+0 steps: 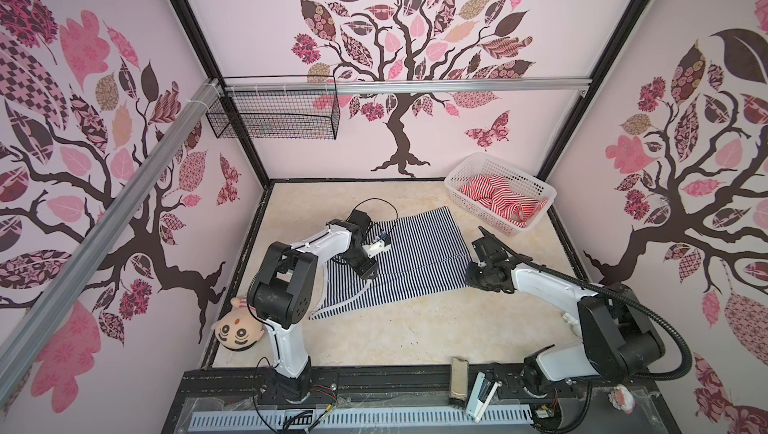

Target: Fold and stack the tank tops

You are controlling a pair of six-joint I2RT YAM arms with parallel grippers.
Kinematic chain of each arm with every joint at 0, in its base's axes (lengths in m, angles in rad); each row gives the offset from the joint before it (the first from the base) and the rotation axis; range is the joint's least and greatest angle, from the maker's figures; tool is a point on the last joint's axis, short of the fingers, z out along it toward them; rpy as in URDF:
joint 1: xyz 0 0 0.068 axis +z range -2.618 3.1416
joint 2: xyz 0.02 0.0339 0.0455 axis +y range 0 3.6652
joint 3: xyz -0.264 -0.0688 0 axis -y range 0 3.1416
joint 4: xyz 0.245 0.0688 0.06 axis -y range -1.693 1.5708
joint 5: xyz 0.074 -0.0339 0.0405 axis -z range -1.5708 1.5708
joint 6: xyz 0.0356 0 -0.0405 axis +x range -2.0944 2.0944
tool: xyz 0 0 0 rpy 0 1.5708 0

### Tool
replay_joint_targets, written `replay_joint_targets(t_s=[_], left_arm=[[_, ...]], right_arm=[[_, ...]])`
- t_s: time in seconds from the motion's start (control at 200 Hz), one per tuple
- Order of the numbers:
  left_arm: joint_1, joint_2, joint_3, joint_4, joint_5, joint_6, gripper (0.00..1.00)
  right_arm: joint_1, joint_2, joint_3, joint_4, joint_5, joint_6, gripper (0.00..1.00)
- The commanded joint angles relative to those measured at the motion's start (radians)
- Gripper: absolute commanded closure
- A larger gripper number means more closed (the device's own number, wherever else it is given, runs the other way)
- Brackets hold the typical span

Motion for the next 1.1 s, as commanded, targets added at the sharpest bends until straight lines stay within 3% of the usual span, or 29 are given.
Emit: replay_joint_targets(t_s=[0.0,0.33,0.555,0.745,1.096], left_arm=[[-0.003,0.017,-0.022,0.007,0.016,0.007,0.62],[-0.008,0.032,-0.030,0.001,-0.007,0.021,0.74],[-0.009,0.037,-0.033,-0.003,0.004,0.023,0.75],[-0.009,0.024,-0.020,-0.032,0.007,0.023,1.00],[-0.009,-0.096,-0.015,-0.074,0.018,0.017,1.00]], right_arm=[[-0.009,0.021,-0.007,-0.005,0.011,0.010,0.84],[-0.011,0.033,-0.016,0.005,0.004,0.012,0.86],[-0.012,0.038,-0.019,0.010,-0.002,0.010,0.86],[-0.012,0.044,-0.019,0.006,0.008,0.014,0.90],[-0.012,0.068,-0.026,0.021,0.008,0.022,0.95]])
